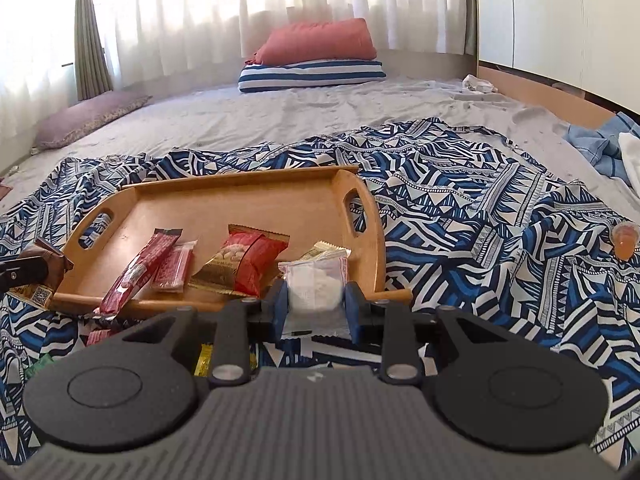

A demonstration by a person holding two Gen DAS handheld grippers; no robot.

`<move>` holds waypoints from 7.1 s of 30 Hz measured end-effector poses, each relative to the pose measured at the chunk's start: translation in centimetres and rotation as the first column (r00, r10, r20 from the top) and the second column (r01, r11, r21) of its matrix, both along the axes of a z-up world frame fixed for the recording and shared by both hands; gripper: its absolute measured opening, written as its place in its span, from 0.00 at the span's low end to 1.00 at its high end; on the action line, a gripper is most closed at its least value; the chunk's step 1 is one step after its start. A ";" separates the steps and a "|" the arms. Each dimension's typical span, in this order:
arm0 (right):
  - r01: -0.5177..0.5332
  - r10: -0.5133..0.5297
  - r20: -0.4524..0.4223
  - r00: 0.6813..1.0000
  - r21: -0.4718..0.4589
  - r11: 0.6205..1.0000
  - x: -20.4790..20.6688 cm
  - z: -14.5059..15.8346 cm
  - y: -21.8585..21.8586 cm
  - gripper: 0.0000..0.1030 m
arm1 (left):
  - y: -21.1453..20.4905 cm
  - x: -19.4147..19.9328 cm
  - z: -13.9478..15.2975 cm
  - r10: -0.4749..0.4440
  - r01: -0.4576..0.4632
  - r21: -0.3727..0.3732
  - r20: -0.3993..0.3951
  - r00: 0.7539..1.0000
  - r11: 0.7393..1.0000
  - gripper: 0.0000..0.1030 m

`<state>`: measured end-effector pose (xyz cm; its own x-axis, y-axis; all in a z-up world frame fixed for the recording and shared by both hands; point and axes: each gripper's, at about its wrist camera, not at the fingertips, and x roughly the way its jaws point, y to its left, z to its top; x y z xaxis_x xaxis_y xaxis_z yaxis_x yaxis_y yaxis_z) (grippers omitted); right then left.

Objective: Organize snacks
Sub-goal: 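Carry the almond packet and white packet onto the wooden tray with both tools, then open both tools to release the packets on the tray and withdraw, then move both tools back over the snack pile beside the tray, then grasp the green packet with the left tool while the right tool grasps the yellow bag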

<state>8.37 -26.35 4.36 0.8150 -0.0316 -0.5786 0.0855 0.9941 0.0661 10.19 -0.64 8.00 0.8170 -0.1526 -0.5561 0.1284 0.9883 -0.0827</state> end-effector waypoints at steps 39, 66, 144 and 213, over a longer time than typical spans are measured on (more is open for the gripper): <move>-0.026 0.035 -0.178 0.983 0.055 0.998 15.3 -3.2 -0.2 0.34 | 0.2 13.1 -5.2 0.087 -0.095 -0.054 -0.142 0.986 0.994 0.22; -0.051 0.066 -0.188 0.980 0.084 0.995 15.5 -3.8 -0.7 0.36 | -0.1 13.2 -5.9 0.062 -0.068 -0.035 -0.150 0.987 0.997 0.23; -0.263 0.253 -0.091 0.963 -0.108 0.959 -4.4 -4.0 5.4 1.00 | 1.9 -5.7 -6.6 0.001 0.003 0.040 -0.103 0.995 0.999 1.00; -0.189 0.177 -0.079 0.981 -0.179 0.966 -5.4 -2.4 6.4 0.61 | 3.2 -3.8 -3.1 0.029 -0.028 0.030 -0.021 0.999 0.999 0.46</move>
<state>2.99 -19.92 1.92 0.7797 0.0038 -0.6262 -0.1008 0.9877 -0.1195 6.38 2.52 4.89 0.8086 -0.1122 -0.5776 0.0985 0.9936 -0.0553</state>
